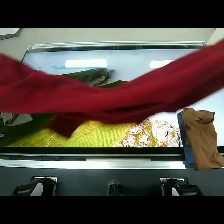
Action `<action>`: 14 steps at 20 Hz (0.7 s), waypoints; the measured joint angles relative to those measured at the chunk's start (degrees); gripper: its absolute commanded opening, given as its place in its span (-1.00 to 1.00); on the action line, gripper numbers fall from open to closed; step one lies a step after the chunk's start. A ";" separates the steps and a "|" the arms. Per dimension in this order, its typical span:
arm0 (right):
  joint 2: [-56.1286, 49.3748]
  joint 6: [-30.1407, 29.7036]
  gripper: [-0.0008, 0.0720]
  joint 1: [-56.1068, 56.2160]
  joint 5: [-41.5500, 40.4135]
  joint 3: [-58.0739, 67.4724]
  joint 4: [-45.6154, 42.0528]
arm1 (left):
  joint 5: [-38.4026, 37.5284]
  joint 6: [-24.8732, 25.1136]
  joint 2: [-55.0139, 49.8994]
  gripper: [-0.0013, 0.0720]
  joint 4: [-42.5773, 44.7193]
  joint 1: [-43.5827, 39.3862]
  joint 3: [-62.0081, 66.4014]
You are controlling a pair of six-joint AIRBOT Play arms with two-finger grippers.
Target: Fold the shirts.
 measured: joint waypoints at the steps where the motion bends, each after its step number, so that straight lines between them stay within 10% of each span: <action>1: -0.35 0.02 -0.86 0.02 0.07 0.04 0.00 | -0.96 -0.17 -0.46 -0.89 0.92 -0.02 0.07; 14: -38.73 9.07 -0.85 0.00 12.31 -3.67 7.69 | -18.51 -0.63 -21.29 -0.88 10.27 -1.84 -38.14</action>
